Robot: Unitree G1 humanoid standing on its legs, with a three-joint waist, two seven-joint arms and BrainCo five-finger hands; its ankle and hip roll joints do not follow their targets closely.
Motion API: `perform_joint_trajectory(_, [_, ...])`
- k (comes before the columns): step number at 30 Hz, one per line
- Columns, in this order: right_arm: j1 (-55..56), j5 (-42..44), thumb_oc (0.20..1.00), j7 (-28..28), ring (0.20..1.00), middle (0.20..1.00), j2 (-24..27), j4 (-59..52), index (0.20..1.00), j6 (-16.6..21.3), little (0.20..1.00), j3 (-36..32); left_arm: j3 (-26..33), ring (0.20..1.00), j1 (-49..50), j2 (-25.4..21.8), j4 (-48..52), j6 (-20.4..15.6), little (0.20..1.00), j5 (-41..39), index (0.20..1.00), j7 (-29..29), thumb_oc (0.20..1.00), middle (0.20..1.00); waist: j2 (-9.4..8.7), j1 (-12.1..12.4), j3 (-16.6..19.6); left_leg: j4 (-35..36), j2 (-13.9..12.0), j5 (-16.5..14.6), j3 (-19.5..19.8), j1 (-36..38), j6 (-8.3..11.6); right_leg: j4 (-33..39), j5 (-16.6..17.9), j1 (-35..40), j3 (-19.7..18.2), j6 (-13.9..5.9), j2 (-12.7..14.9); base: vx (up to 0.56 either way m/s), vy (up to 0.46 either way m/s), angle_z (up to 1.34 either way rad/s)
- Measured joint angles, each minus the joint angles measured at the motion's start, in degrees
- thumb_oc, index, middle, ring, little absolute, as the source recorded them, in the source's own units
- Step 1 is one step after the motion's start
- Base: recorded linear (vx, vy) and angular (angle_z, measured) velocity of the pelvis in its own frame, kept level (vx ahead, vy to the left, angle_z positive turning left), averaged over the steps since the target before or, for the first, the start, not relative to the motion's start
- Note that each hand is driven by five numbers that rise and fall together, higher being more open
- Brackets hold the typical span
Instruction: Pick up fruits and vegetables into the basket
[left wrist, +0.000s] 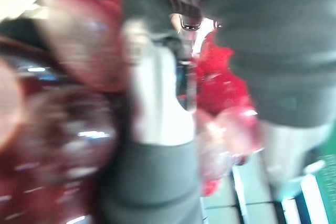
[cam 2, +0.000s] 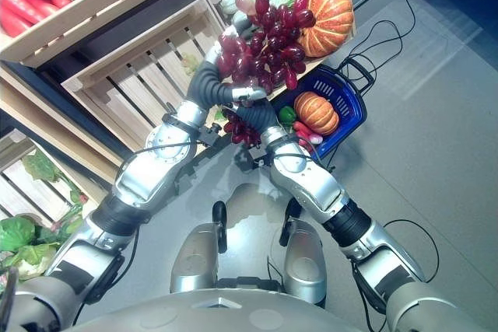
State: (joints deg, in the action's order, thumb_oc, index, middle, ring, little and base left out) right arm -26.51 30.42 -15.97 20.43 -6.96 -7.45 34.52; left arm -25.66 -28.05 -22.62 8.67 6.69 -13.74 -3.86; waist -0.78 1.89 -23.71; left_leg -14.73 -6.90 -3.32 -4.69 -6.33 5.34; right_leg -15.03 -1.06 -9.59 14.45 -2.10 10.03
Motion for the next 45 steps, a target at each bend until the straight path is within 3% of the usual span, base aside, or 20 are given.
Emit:
perform_joint_trajectory(3, [0.01,0.43,0.2,1.09,0.2,0.2,2.25,0.04,0.2,0.0,0.2,-0.57,-0.12,1.0,0.72,-0.67,-2.24,4.08,1.0,-3.72,1.0,4.16,1.0,1.0,0.84,-0.21,-0.01,0.0,0.05,-0.01,-0.07,0.06,-0.03,-0.03,0.0,0.04,-0.06,0.0,0.08,0.0,0.0,0.0])
perform_joint_trajectory(6, [0.11,1.18,0.2,1.67,0.2,0.2,3.67,0.13,0.2,-0.01,0.2,-1.93,-0.11,1.0,3.58,-0.57,-5.01,5.86,1.0,-9.41,1.0,6.33,1.0,1.0,2.1,-0.6,0.05,-0.01,0.05,-0.04,-0.11,0.08,-0.07,-0.06,0.0,0.04,-0.09,0.0,0.1,0.0,0.0,0.0])
perform_joint_trajectory(10, [-1.02,1.25,0.2,2.89,0.2,0.2,3.32,-0.02,0.2,0.98,0.2,-8.98,-1.61,1.0,12.12,-0.39,-14.52,8.87,1.0,-13.62,1.0,6.89,1.0,1.0,3.79,-2.01,0.15,-0.01,-0.03,-0.06,-0.35,0.12,-0.1,-0.15,0.0,-0.11,-0.25,0.02,0.08,-0.03,-0.004,-0.01])
perform_joint_trajectory(15, [-1.32,1.27,0.2,3.62,0.2,0.2,5.99,0.08,0.2,2.01,0.2,-17.37,0.31,1.0,21.31,-0.65,-21.81,6.44,1.0,-13.78,1.0,6.51,1.0,1.0,4.22,-2.08,-0.02,-0.93,-0.94,-0.07,-3.42,-1.29,-0.29,-1.03,-0.04,-1.79,-0.81,0.03,0.39,-0.04,-0.009,-0.03])
perform_joint_trajectory(20, [-0.48,1.54,0.2,4.08,0.2,0.2,7.38,2.38,0.2,3.57,0.2,-21.24,4.08,1.0,24.8,-0.66,-24.26,0.51,1.0,-13.59,1.0,7.3,1.0,1.0,4.95,-1.86,-0.56,-2.26,-0.97,0.04,-3.71,-4.43,-0.58,-2.64,-0.15,-5.09,-0.99,-0.05,0.83,-0.09,-0.021,0.01])
perform_joint_trajectory(24, [-0.29,1.68,0.2,4.5,0.2,0.2,10.4,5.13,0.2,4.41,0.2,-24.67,5.45,1.0,25.39,-0.85,-25.35,-2.85,1.0,-13.26,1.0,8.79,1.0,1.0,6.53,-1.96,-4.48,-3.65,-1.15,0.38,-4.97,-7.15,-0.96,-4.34,-0.35,-8.08,-1.31,0.08,1.58,-0.1,-0.002,0.02])
perform_joint_trajectory(28, [0.43,2.92,0.2,4.66,0.2,0.2,12.17,10.3,0.2,5.03,0.2,-27.29,5.25,1.0,26.16,-0.89,-26.2,-3.3,1.0,-13.31,1.0,11.67,1.0,1.0,6.8,-2.17,-7.27,-4.97,-1.19,0.86,-6.04,-11.33,-1.45,-6.49,-0.37,-12.82,-1.64,0.2,2.34,-0.1,0.03,0.01])
perform_joint_trajectory(34, [0.74,6.93,0.2,6.77,0.2,0.2,13.19,17.73,0.2,4.98,0.2,-27.54,5.0,1.0,26.78,-1.02,-28.63,-4.75,1.0,-13.54,1.0,13.24,1.0,1.0,7.13,-1.86,-7.73,-5.28,-0.42,1.22,-6.45,-15.51,-1.53,-9.08,-0.69,-18.27,-2.44,0.06,3.39,-0.04,0.009,0.01])
perform_joint_trajectory(38, [-2.33,10.63,0.2,9.8,0.2,0.2,15.51,23.97,0.2,4.94,0.2,-27.5,4.9,1.0,26.77,-1.2,-30.11,-8.24,1.0,-15.04,1.0,13.32,1.0,1.0,7.55,-1.6,-7.94,-6.41,0.21,1.35,-6.34,-19.69,-1.72,-11.61,-1.43,-22.98,-2.67,0.1,4.47,-0.06,-0.022,0.06])
perform_joint_trajectory(45, [-9.44,15.47,0.2,15.03,0.2,0.2,18.86,40.14,0.2,3.26,0.2,-27.5,5.19,1.0,26.83,-3.26,-30.24,-13.19,1.0,-18.88,1.0,12.59,1.0,1.0,7.86,1.33,-7.96,-7.91,1.05,2.15,-5.45,-26.25,-1.74,-16.14,-3.02,-30.64,-2.68,0.87,6.03,-0.03,-0.032,0.09])
